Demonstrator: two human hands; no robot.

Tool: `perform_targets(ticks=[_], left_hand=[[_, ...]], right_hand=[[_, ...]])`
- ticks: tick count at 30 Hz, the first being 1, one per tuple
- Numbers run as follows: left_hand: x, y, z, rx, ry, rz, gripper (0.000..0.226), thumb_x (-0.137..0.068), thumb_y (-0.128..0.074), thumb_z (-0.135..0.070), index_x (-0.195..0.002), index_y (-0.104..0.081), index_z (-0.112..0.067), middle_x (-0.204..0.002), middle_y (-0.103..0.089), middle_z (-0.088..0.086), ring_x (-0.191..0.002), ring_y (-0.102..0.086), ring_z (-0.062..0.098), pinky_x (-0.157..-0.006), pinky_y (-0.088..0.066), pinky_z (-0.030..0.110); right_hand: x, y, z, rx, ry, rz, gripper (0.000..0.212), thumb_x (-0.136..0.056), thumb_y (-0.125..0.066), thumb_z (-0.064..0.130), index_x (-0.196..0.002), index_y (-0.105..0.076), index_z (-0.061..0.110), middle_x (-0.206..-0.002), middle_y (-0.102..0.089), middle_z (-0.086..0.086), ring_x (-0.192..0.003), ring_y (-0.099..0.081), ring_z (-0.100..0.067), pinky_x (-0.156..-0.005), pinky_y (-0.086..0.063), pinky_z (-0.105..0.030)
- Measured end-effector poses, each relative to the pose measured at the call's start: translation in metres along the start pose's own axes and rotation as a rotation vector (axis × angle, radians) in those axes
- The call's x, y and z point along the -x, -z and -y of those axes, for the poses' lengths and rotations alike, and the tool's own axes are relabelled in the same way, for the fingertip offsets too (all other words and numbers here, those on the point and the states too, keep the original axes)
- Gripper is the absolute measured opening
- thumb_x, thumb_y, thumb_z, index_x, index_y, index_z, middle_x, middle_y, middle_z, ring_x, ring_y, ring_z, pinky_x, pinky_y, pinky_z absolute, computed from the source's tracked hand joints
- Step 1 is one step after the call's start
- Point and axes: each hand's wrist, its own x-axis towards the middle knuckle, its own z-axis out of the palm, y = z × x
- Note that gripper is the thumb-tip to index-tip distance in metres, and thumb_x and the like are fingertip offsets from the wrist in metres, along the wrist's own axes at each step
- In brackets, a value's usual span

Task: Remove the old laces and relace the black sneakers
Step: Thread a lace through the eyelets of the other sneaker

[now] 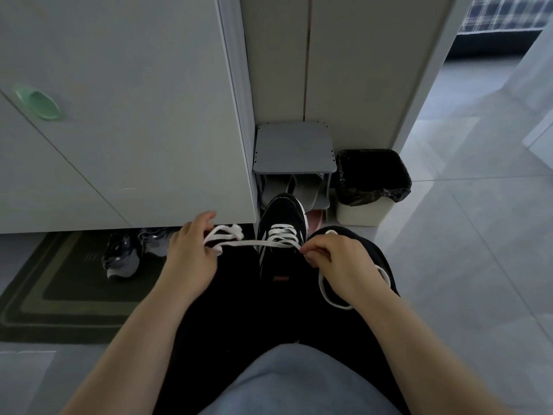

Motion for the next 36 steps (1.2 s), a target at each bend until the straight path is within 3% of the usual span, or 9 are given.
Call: perform_targets(ticks=[3, 5, 7, 12, 15, 20, 27, 32, 36], left_hand=[[0.021, -0.012, -0.03, -0.02, -0.108, -0.098, 0.068, -0.075, -0.047, 0.005, -0.133, -0.039, -0.03, -0.117, -0.038, -0.016, -0.111, -0.025, 0.003, -0.102, -0.021, 0.03], [0.034, -0.026, -0.045, -0.056, -0.271, -0.136, 0.054, -0.072, -0.048, -0.008, -0.12, -0.052, -0.032, -0.111, -0.041, -0.018, -0.106, -0.025, 0.0, -0.097, -0.019, 0.028], [0.037, -0.041, -0.05, -0.126, -0.32, -0.104, 0.033, -0.075, -0.049, -0.023, -0.104, -0.063, -0.031, -0.105, -0.044, -0.017, -0.102, -0.026, 0.003, -0.093, -0.018, 0.028], [0.032, -0.062, -0.051, -0.259, -0.22, 0.005, 0.027, -0.09, -0.052, -0.037, -0.115, -0.062, -0.034, -0.106, -0.04, -0.012, -0.108, -0.029, 0.012, -0.085, -0.004, 0.02], [0.03, -0.067, -0.053, -0.216, -0.223, 0.002, 0.028, -0.089, -0.054, -0.036, -0.115, -0.063, -0.031, -0.102, -0.038, -0.012, -0.103, -0.03, 0.012, -0.085, -0.007, 0.02], [0.028, -0.074, -0.051, -0.124, -0.19, -0.053, 0.021, -0.088, -0.059, -0.031, -0.107, -0.068, -0.03, -0.096, -0.04, -0.013, -0.093, -0.027, 0.007, -0.085, -0.011, 0.021], [0.026, -0.077, -0.048, -0.076, -0.165, -0.067, 0.018, -0.089, -0.058, -0.029, -0.102, -0.069, -0.029, -0.096, -0.043, -0.013, -0.093, -0.027, 0.005, -0.088, -0.014, 0.021], [0.03, -0.075, -0.053, -0.066, -0.155, -0.046, 0.035, -0.091, -0.042, -0.046, -0.102, -0.068, -0.025, -0.097, -0.043, -0.013, -0.097, -0.031, 0.008, -0.089, -0.011, 0.021], [0.031, -0.072, -0.052, -0.029, -0.146, -0.037, 0.03, -0.078, -0.06, -0.052, -0.097, -0.069, -0.03, -0.093, -0.041, -0.018, -0.096, -0.029, 0.003, -0.09, -0.01, 0.019]], right_hand=[[-0.004, -0.003, -0.001, -0.054, -0.018, -0.017, 0.01, -0.089, -0.06, 0.018, -0.096, -0.066, 0.022, -0.085, -0.067, 0.01, -0.081, -0.064, -0.005, -0.077, -0.05, -0.02], [-0.005, -0.003, -0.002, -0.059, -0.02, -0.037, 0.004, -0.087, -0.064, 0.021, -0.091, -0.064, 0.022, -0.079, -0.066, 0.011, -0.077, -0.063, -0.005, -0.074, -0.049, -0.019], [-0.005, -0.004, -0.003, -0.032, 0.005, -0.069, 0.002, -0.086, -0.065, 0.021, -0.087, -0.066, 0.021, -0.075, -0.059, 0.015, -0.075, -0.061, -0.005, -0.071, -0.046, -0.016], [-0.006, -0.01, -0.002, -0.015, 0.017, -0.098, 0.004, -0.084, -0.066, 0.022, -0.084, -0.07, 0.022, -0.089, -0.06, 0.006, -0.081, -0.057, -0.006, -0.071, -0.04, -0.01], [-0.009, -0.01, 0.001, -0.005, -0.003, -0.067, 0.009, -0.087, -0.063, 0.022, -0.088, -0.072, 0.021, -0.093, -0.061, 0.002, -0.082, -0.06, -0.011, -0.075, -0.045, -0.018], [-0.006, -0.012, 0.003, -0.031, -0.004, -0.121, 0.012, -0.088, -0.062, 0.017, -0.097, -0.068, 0.021, -0.088, -0.057, 0.01, -0.083, -0.059, -0.006, -0.077, -0.047, -0.018], [-0.008, -0.013, 0.004, -0.157, -0.091, -0.192, 0.004, -0.083, -0.069, 0.019, -0.083, -0.066, 0.017, -0.074, -0.064, 0.008, -0.071, -0.061, -0.005, -0.069, -0.049, -0.017], [-0.005, -0.012, 0.005, -0.037, -0.042, -0.129, 0.011, -0.089, -0.06, 0.017, -0.092, -0.07, 0.017, -0.087, -0.068, 0.004, -0.083, -0.063, -0.009, -0.075, -0.048, -0.018], [0.003, -0.008, 0.004, -0.025, 0.023, -0.089, 0.022, -0.089, -0.056, 0.006, -0.103, -0.07, 0.016, -0.096, -0.069, 0.006, -0.089, -0.061, -0.002, -0.076, -0.042, -0.003]])
